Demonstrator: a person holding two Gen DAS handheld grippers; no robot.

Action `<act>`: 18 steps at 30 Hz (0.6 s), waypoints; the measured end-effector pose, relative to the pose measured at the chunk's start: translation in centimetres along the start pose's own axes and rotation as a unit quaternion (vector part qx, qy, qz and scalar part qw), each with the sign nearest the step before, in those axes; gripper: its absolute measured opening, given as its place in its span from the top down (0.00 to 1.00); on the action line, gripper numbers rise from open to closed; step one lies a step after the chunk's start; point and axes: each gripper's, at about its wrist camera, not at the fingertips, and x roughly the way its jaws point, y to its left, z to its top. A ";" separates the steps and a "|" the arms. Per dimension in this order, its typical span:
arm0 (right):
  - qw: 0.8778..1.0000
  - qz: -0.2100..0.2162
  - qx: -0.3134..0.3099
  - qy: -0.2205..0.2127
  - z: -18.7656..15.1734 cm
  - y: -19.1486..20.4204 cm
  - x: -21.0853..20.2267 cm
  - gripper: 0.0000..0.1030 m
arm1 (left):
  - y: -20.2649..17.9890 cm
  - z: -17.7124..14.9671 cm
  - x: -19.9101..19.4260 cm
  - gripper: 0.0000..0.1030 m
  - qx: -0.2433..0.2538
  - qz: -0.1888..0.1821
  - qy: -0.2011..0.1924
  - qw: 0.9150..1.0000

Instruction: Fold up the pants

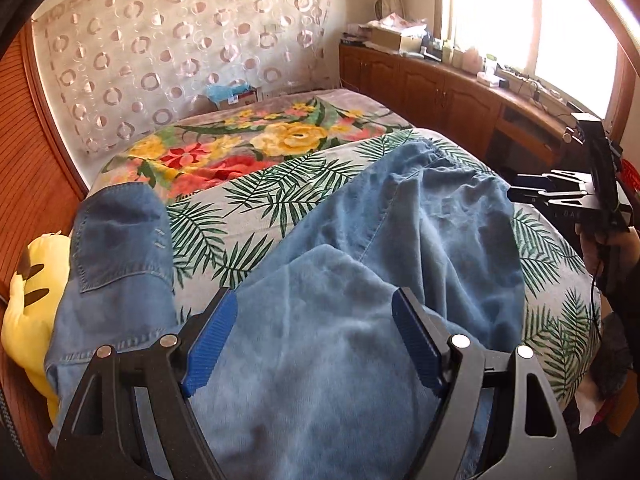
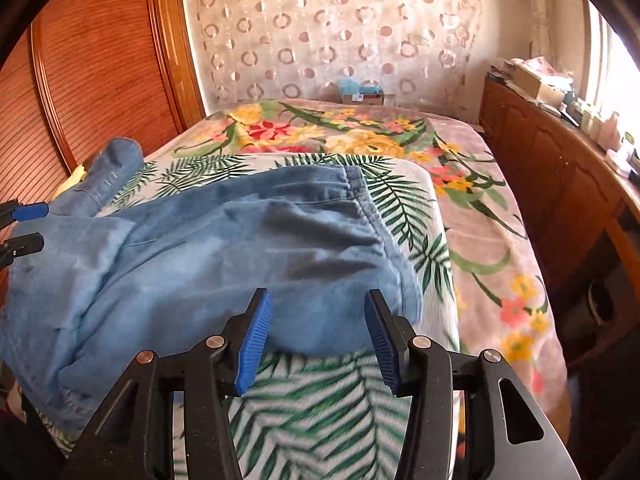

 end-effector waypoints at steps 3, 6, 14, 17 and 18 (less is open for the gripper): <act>1.000 0.002 -0.002 0.003 1.2 -0.9 1.0 0.51 | 0.1 1.4 1.9 0.22 0.008 0.002 0.017 1.000; 1.000 0.003 -0.001 0.007 2.7 -1.8 2.4 0.51 | 0.1 2.3 3.8 0.22 0.013 0.002 0.032 0.999; 0.999 0.000 -0.003 0.048 5.7 -3.4 7.4 0.51 | 0.6 2.0 7.9 0.33 0.010 -0.004 0.075 0.997; 0.997 0.005 -0.008 0.071 5.6 -3.5 9.1 0.51 | 0.6 1.8 8.5 0.42 0.013 -0.016 0.084 0.996; 0.998 0.005 -0.012 0.069 5.4 -3.4 9.3 0.51 | 0.6 1.6 8.8 0.44 0.014 -0.020 0.087 0.996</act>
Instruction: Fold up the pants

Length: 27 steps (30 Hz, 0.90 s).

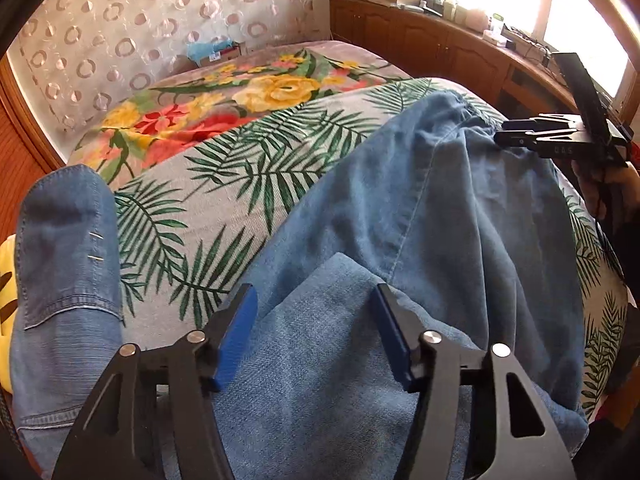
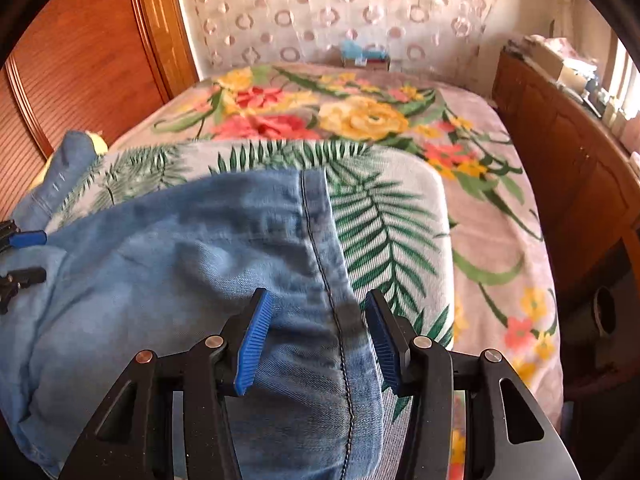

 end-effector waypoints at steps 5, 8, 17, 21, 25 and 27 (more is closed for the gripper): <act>1.000 0.007 -0.002 -0.004 0.0 -0.3 -0.2 0.51 | -0.7 -0.1 -0.1 0.83 0.012 -0.021 -0.006 1.000; 1.000 0.006 -0.009 -0.005 -0.5 -0.3 -0.5 0.54 | -0.8 -0.1 -0.7 0.95 0.012 -0.015 -0.019 1.000; 1.000 0.016 -0.021 0.010 -1.1 -0.6 -1.8 0.73 | 1.3 1.5 -3.8 0.96 -0.007 0.028 -0.075 0.997; 1.000 0.022 -0.001 0.003 -1.6 -1.3 -3.0 0.64 | 1.4 0.9 -2.8 0.96 -0.005 0.034 -0.063 0.997; 1.000 0.016 0.011 -0.011 -2.9 -1.5 -5.1 0.62 | 1.4 0.6 -1.9 0.96 -0.009 0.032 -0.057 0.998; 1.000 0.002 0.017 -0.020 -3.8 -1.2 -6.5 0.60 | 1.4 0.4 -1.6 0.96 -0.011 0.033 -0.055 0.998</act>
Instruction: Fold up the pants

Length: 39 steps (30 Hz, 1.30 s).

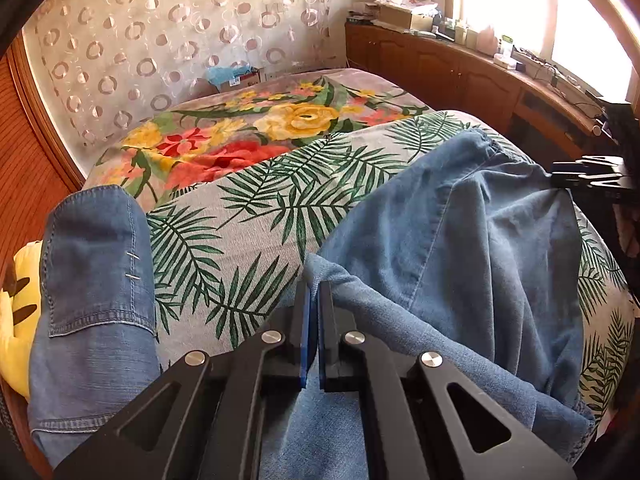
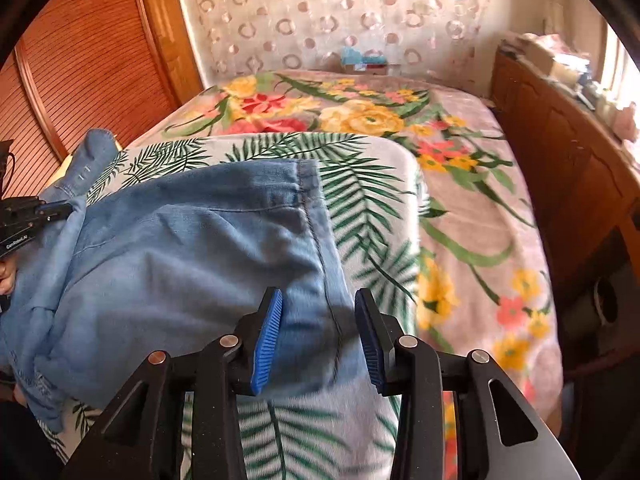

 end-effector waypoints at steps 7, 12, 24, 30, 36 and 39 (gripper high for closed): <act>1.000 -0.021 -0.005 0.000 -2.0 1.5 -0.9 0.54 | -0.3 -0.5 1.0 0.96 0.002 -0.003 0.009 1.000; 0.999 -0.025 0.024 0.011 -1.6 0.1 0.8 0.51 | -0.3 -0.7 1.2 0.96 0.003 -0.005 0.010 1.000; 0.998 -0.040 0.014 -0.049 -3.1 -0.5 -3.6 0.94 | -1.5 0.5 -1.1 0.96 0.015 -0.002 -0.023 1.000; 0.995 -0.059 0.027 -0.071 -4.8 -2.0 -7.4 0.94 | -2.9 1.8 -2.5 0.96 0.025 -0.007 -0.042 0.999; 0.994 -0.060 0.035 -0.081 -6.7 -1.5 -9.4 0.94 | -3.7 2.2 -1.7 0.96 0.037 -0.005 -0.030 0.999; 0.994 -0.063 0.034 -0.077 -6.7 -1.2 -8.8 0.94 | -3.3 1.5 -0.5 0.96 0.030 0.003 -0.013 0.999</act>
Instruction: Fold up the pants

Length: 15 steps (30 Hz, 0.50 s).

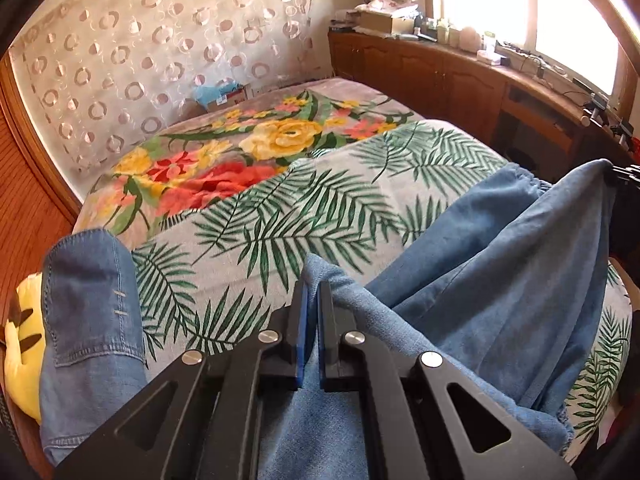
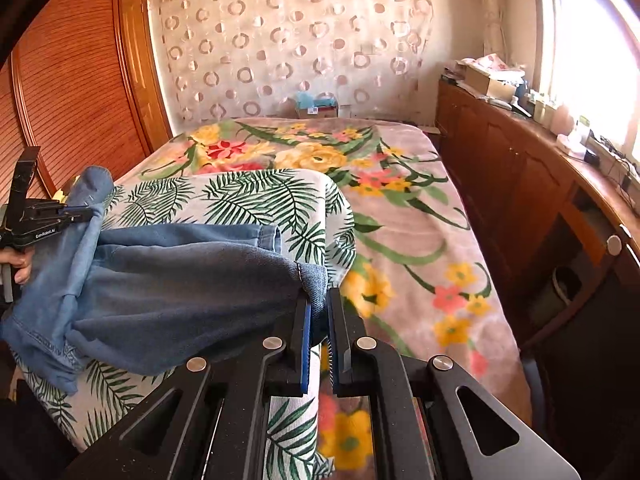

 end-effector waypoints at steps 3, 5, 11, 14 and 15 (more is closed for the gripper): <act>1.000 0.005 0.006 -0.003 0.4 0.3 0.0 0.94 | 0.5 -0.6 0.5 0.92 -0.010 -0.001 0.015 1.000; 1.000 0.008 0.007 -0.006 0.6 0.4 -0.5 0.93 | 0.8 -1.0 0.1 0.86 -0.015 0.002 0.014 1.000; 0.999 0.024 -0.005 -0.026 2.0 2.2 -1.2 0.93 | 2.0 -2.2 -3.2 0.48 -0.035 -0.005 -0.017 0.999; 0.998 0.033 -0.020 -0.039 2.6 4.1 -2.0 0.94 | 2.2 -3.0 -5.1 0.21 -0.040 -0.006 -0.038 0.998; 0.998 0.037 -0.025 -0.045 2.8 4.8 -2.2 0.93 | 2.4 -3.4 -5.9 0.21 -0.044 -0.013 -0.046 0.998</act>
